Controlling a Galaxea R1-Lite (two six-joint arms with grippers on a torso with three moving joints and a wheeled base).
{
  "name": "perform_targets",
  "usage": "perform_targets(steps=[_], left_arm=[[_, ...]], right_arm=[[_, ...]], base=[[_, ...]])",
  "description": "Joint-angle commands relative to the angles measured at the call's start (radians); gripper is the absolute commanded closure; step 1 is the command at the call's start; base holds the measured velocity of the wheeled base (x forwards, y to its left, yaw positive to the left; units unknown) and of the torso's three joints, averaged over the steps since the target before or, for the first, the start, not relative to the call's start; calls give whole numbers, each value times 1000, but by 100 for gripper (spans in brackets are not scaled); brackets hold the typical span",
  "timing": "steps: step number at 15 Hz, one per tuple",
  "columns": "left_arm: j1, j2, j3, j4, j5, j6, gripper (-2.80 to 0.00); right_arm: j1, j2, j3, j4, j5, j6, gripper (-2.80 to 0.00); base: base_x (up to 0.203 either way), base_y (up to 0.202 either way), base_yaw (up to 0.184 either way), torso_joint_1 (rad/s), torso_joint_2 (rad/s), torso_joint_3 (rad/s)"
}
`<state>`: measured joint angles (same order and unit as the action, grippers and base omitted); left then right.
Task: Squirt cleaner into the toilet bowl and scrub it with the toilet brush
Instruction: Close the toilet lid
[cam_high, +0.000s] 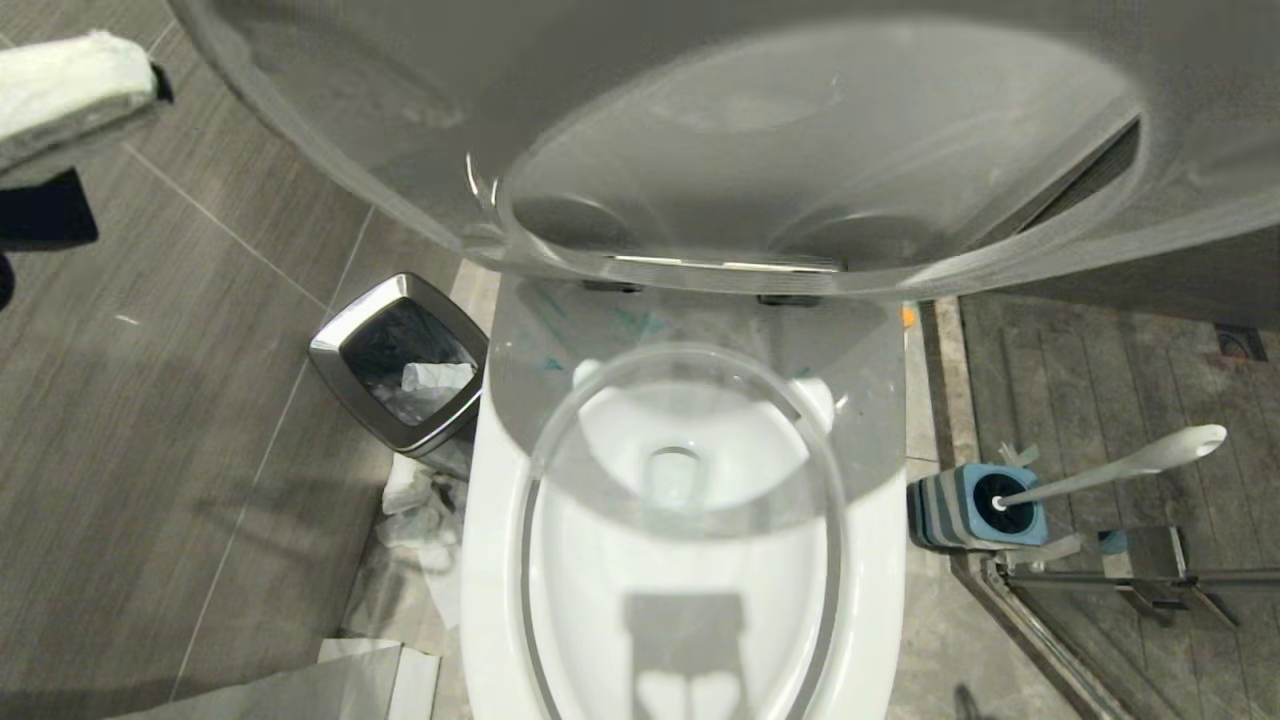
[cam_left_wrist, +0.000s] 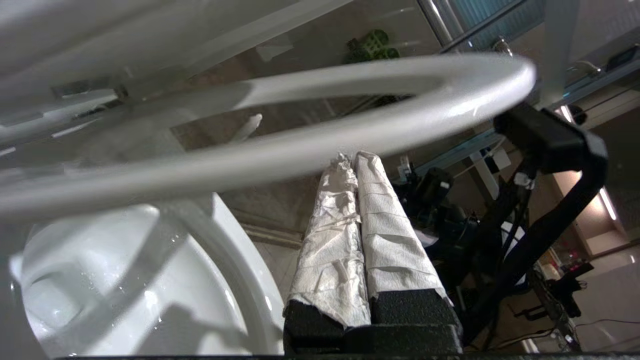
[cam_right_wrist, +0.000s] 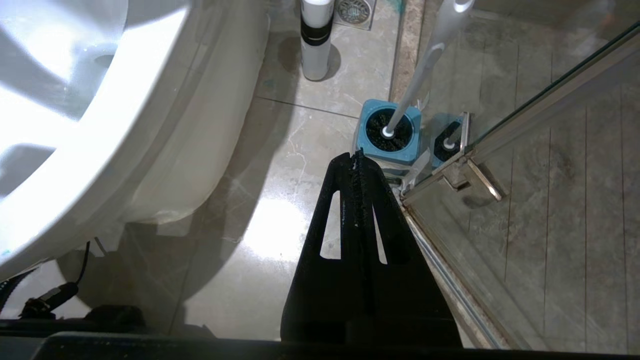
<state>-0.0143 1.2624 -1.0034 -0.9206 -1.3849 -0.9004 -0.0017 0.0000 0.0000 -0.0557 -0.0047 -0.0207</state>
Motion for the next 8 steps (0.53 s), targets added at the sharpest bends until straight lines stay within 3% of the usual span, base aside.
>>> perform_targets(steps=[1,2,4,5,8], left_arm=[[24,-16,-58,-4,-9,-31,0],[48,-12,-106,-2,-22,-65,0],[117,-17,-183,9,-123,-186,0],[149,-24,-201,9,-140,-244,0],[161,-59,-216,8,-145,-310,0]], right_arm=[[0,0,25,-1,0,-1,0],[0,0,25,-1,0,-1,0],[0,0,26,-1,0,-1,0],[0,0,25,-1,0,-1,0],[0,0,26,-1,0,-1,0]], base=[[0,0,0,0,0,0],[0,0,0,0,0,0],[0,0,0,0,0,0],[0,0,0,0,0,0],[0,0,0,0,0,0]])
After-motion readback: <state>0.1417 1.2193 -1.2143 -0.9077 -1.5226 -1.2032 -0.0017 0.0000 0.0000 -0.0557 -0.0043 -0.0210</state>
